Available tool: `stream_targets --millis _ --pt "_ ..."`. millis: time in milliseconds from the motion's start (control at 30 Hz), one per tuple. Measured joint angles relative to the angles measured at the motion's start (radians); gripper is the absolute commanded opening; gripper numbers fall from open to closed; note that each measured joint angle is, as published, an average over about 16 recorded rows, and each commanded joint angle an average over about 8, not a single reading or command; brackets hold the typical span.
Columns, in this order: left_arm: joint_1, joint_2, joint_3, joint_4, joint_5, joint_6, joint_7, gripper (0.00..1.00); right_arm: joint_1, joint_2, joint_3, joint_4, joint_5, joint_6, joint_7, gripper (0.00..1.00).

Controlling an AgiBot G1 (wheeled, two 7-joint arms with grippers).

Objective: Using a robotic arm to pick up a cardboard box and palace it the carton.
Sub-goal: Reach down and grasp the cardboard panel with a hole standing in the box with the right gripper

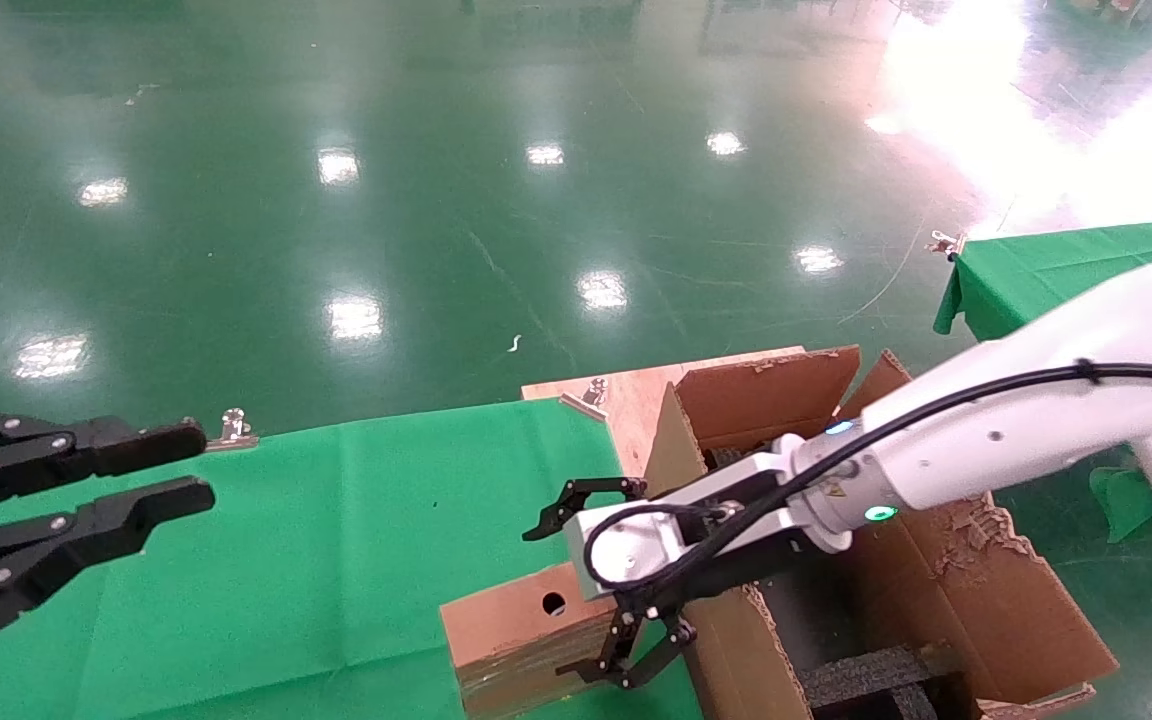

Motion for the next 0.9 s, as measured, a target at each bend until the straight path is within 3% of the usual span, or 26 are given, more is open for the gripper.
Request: stream_targets --millis 300,333,433,467,567,600,700,733,900 --pt "0.0 0.0 0.0 0.0 0.0 0.0 0.0 0.01 0.052 -0.06 -0.073 0.01 -0.131 -0.005 -0.031 1.0" --pt "0.0 0.0 0.0 0.0 0.0 0.0 0.0 0.09 0.057 -0.064 -0.079 0.011 -0.141 -0.005 -0.033 1.0" --pt "0.0 0.0 0.0 0.0 0.0 0.0 0.0 0.47 0.067 -0.075 -0.096 0.013 -0.164 -0.007 -0.038 1.0" --pt "0.0 0.0 0.0 0.0 0.0 0.0 0.0 0.59 0.07 -0.078 -0.101 0.013 -0.17 -0.008 -0.039 0.95" --pt "0.0 0.0 0.0 0.0 0.0 0.0 0.0 0.95 0.076 -0.084 -0.113 0.013 -0.183 -0.011 -0.041 0.59" --pt "0.0 0.0 0.0 0.0 0.0 0.0 0.0 1.0 0.077 -0.086 -0.116 0.013 -0.185 -0.012 -0.041 0.47" --pt "0.0 0.0 0.0 0.0 0.0 0.0 0.0 1.0 0.08 -0.088 -0.122 0.013 -0.19 -0.014 -0.041 0.09" --pt "0.0 0.0 0.0 0.0 0.0 0.0 0.0 1.0 0.081 -0.089 -0.124 0.013 -0.191 -0.015 -0.041 0.02" --pt "0.0 0.0 0.0 0.0 0.0 0.0 0.0 1.0 0.082 -0.09 -0.128 0.013 -0.194 -0.016 -0.042 0.0"
